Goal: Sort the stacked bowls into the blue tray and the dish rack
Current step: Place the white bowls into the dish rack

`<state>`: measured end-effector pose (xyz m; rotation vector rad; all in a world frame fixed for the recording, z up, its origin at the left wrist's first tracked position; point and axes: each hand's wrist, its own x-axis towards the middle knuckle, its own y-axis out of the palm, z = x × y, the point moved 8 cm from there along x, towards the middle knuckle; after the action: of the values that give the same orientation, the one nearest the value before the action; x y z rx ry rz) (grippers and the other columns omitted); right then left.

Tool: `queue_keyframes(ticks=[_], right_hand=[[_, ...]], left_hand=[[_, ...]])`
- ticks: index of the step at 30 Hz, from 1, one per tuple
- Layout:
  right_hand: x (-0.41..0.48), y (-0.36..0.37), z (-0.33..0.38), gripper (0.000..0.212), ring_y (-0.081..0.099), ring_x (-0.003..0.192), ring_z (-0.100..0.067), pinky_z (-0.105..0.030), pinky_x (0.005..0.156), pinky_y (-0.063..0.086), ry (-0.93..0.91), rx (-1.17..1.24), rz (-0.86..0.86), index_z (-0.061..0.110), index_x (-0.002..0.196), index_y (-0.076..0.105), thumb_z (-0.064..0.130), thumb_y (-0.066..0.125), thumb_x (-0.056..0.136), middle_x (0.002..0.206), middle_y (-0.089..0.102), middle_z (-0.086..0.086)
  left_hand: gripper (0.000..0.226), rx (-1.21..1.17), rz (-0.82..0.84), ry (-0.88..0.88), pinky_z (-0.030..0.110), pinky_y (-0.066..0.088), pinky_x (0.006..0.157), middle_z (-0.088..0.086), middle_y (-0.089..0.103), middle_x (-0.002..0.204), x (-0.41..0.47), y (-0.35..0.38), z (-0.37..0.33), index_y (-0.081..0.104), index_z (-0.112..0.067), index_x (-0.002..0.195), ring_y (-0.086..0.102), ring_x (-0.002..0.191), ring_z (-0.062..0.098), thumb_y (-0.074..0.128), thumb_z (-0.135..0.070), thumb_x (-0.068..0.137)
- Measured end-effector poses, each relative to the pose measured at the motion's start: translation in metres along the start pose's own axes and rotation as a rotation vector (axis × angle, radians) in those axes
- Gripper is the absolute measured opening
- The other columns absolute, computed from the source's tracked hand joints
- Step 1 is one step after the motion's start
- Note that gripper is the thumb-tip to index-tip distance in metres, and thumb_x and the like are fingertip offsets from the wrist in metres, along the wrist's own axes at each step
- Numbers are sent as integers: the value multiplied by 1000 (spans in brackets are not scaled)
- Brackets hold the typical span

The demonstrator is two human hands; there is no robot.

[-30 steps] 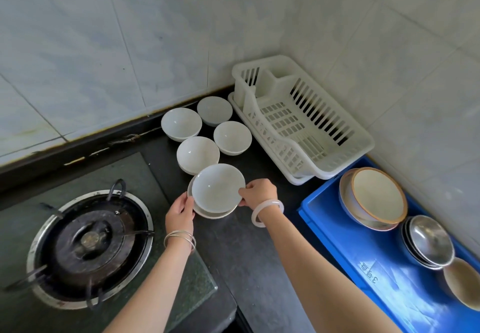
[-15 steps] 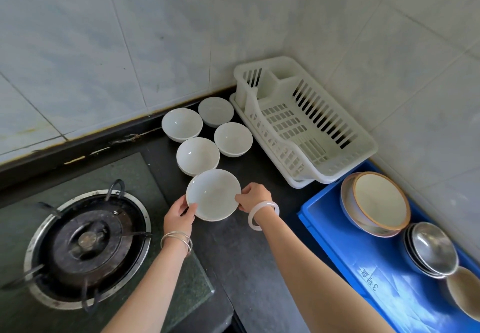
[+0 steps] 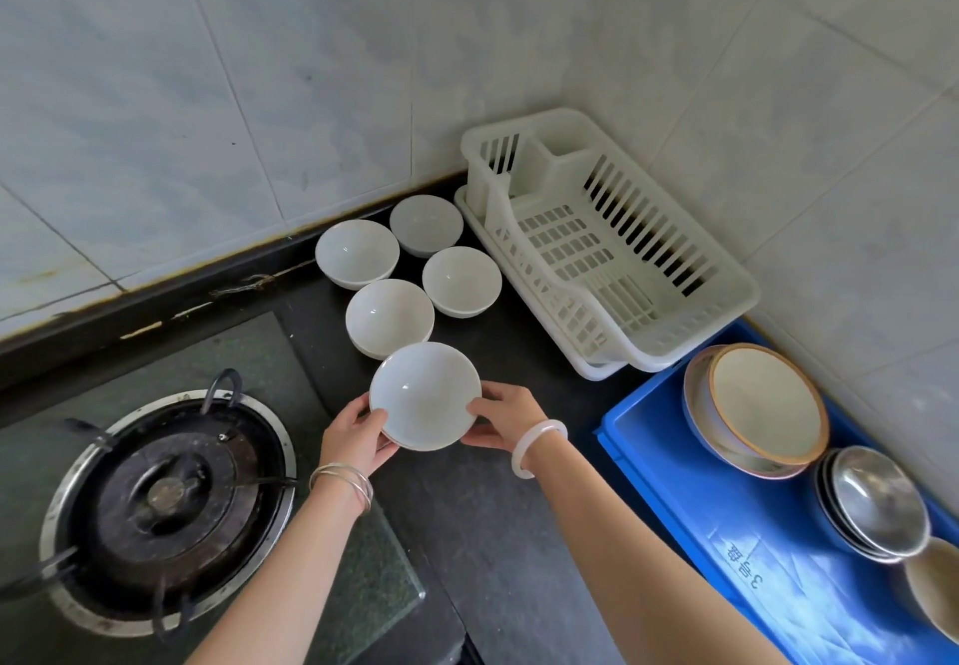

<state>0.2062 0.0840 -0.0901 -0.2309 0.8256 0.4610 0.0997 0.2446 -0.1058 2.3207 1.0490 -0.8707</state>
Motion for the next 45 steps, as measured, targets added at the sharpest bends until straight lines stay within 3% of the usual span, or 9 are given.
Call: queue_keyframes(ticks=[5, 12, 16, 18, 24, 30, 38, 41, 45], right_hand=[[-13, -32, 32, 34, 69, 86, -25, -39, 76, 60, -106, 133, -31, 15, 118, 62, 3, 59, 85, 97, 69, -6], [-26, -106, 117, 20, 72, 75, -25, -30, 61, 60, -284, 272, -128, 21, 86, 67, 2, 61, 83, 87, 71, -7], [-13, -151, 160, 16, 73, 79, -27, -31, 64, 61, -299, 296, -185, 16, 94, 65, 5, 63, 83, 99, 70, -12], [0, -170, 178, 19, 72, 80, -27, -30, 62, 60, -309, 297, -202, 13, 99, 64, 4, 62, 83, 99, 69, -12], [54, -210, 196, 13, 64, 98, -36, -38, 73, 59, -222, 300, -250, 6, 98, 59, -1, 55, 88, 123, 57, -25], [105, -224, 195, 34, 62, 94, -33, -37, 69, 55, -127, 311, -299, 2, 123, 52, 0, 55, 89, 125, 55, -20], [149, -235, 191, 30, 60, 89, -30, -43, 84, 56, -93, 284, -343, 2, 122, 52, 5, 52, 92, 108, 57, -15], [156, -235, 192, 30, 60, 90, -30, -40, 80, 56, -99, 297, -347, 2, 123, 50, 6, 50, 94, 122, 55, -18], [165, -236, 195, 34, 59, 88, -29, -41, 80, 55, -136, 311, -337, 0, 128, 46, 8, 48, 95, 132, 50, -18]], left_hand=[[35, 39, 81, 77, 32, 52, 71, 10, 64, 99, -18, 40, -42, 58, -13, 118, 64, 87, 28, 48, 0, 87], [25, 78, 236, 159, 33, 52, 71, 17, 58, 113, -22, 143, -109, 55, -8, 111, 59, 106, 34, 49, -1, 88], [21, 98, 340, 217, 27, 56, 60, 12, 59, 96, -7, 212, -137, 55, -4, 109, 58, 103, 33, 51, -3, 89], [25, 149, 357, 243, 33, 56, 70, 13, 56, 103, 9, 244, -145, 55, -3, 114, 58, 102, 33, 49, -4, 90], [17, 386, 336, 272, 47, 54, 79, 15, 55, 96, 64, 318, -152, 55, -9, 90, 56, 70, 26, 39, -4, 90], [39, 461, 257, 132, 55, 47, 95, 21, 52, 128, 120, 349, -131, 50, -1, 123, 54, 112, 41, 31, 2, 89], [44, 410, 260, 28, 56, 48, 86, 21, 45, 134, 156, 371, -119, 48, -4, 127, 48, 116, 46, 29, 5, 88], [44, 373, 255, 17, 49, 51, 78, 20, 45, 133, 161, 373, -117, 47, -6, 129, 51, 106, 41, 28, 3, 90], [41, 440, 252, 93, 36, 50, 51, 20, 49, 118, 167, 374, -121, 47, -3, 129, 55, 64, 30, 30, -2, 92]])
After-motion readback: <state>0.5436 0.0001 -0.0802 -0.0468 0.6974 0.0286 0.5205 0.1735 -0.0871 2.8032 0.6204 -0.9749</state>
